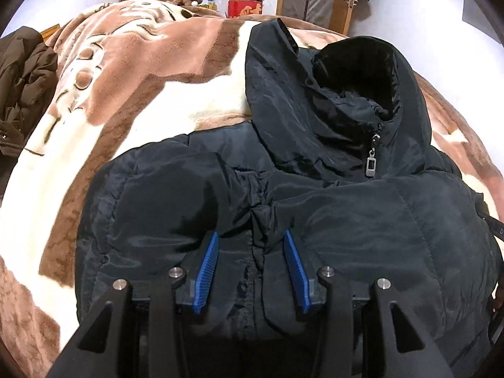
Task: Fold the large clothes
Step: 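Release the sleeve with the right tool and flatten the folded jacket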
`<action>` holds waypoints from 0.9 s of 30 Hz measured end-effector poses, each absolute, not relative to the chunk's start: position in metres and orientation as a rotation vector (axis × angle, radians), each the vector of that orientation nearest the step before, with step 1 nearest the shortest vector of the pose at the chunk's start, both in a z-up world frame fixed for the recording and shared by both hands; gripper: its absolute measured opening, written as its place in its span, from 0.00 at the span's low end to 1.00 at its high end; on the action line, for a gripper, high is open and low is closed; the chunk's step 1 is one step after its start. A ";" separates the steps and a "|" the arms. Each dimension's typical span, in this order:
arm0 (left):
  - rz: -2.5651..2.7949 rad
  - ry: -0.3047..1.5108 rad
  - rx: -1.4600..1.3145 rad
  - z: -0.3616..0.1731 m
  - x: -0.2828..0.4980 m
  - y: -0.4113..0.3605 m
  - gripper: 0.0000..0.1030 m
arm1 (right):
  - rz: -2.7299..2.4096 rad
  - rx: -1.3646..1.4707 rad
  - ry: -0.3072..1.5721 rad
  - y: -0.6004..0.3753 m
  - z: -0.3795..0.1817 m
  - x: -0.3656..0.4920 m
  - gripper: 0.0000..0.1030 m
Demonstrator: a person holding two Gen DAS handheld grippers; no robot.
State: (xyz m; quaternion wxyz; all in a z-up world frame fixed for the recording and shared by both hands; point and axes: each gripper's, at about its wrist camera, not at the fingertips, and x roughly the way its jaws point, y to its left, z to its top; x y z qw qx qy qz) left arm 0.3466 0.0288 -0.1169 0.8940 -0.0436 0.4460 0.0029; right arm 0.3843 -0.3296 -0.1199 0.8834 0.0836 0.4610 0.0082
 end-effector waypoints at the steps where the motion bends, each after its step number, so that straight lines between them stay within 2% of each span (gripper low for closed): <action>1: 0.004 0.930 -0.093 -0.115 0.347 0.030 0.45 | 0.012 0.183 0.969 -0.330 -0.115 0.383 0.41; 5: 0.024 0.940 -0.101 -0.092 0.339 0.036 0.44 | 0.028 0.227 0.936 -0.328 -0.082 0.359 0.41; 10: -0.038 0.856 -0.149 -0.061 0.289 0.040 0.44 | 0.098 0.230 0.897 -0.296 -0.063 0.314 0.41; 16: -0.055 1.016 -0.085 -0.096 0.292 0.029 0.44 | 0.090 0.095 1.022 -0.251 -0.097 0.318 0.41; 27: -0.098 0.837 -0.129 -0.005 0.197 0.043 0.44 | 0.086 0.213 0.751 -0.252 0.021 0.214 0.41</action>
